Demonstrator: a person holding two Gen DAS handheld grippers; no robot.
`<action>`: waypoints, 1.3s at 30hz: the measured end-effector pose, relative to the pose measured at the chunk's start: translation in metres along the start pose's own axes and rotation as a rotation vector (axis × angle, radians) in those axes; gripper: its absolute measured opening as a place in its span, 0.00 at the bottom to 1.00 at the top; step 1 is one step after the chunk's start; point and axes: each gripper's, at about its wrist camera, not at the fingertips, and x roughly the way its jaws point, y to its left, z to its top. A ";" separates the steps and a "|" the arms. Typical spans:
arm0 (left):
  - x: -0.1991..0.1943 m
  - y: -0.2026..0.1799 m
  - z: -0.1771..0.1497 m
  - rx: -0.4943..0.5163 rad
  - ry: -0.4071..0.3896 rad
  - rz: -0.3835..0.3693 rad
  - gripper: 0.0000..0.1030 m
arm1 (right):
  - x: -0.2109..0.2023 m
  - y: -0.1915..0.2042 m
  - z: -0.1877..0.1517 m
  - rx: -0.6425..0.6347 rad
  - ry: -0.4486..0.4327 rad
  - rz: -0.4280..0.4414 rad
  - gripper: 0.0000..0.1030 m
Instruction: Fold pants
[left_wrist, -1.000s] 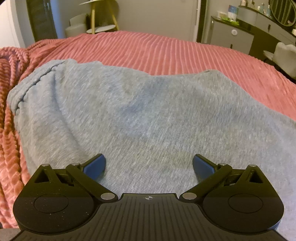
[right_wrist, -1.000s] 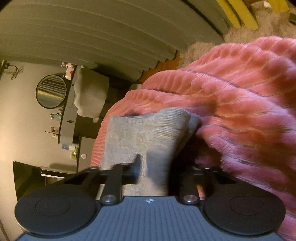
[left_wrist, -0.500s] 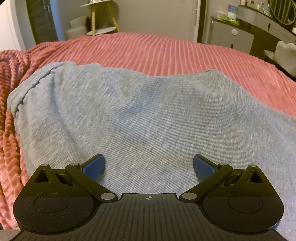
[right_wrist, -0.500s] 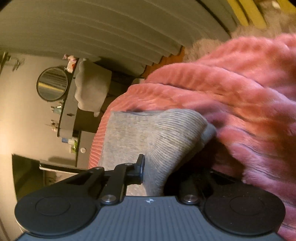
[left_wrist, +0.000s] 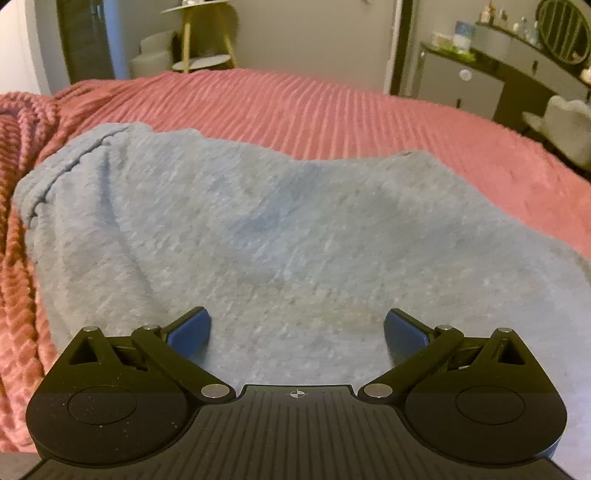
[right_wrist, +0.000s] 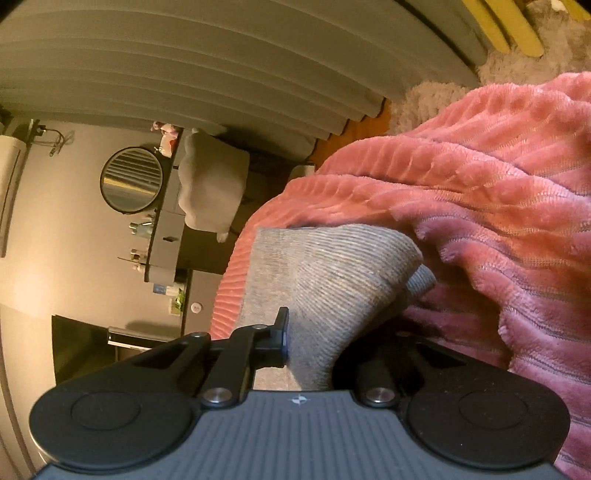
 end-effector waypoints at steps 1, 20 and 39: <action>-0.003 0.000 0.000 0.000 -0.009 -0.012 1.00 | -0.001 0.001 0.000 -0.006 0.000 0.005 0.11; -0.034 0.017 -0.001 -0.035 -0.069 -0.108 1.00 | 0.000 0.088 -0.033 -0.297 -0.091 -0.224 0.11; -0.046 0.047 -0.012 -0.124 -0.045 -0.232 1.00 | 0.021 0.164 -0.431 -1.722 0.429 -0.013 0.13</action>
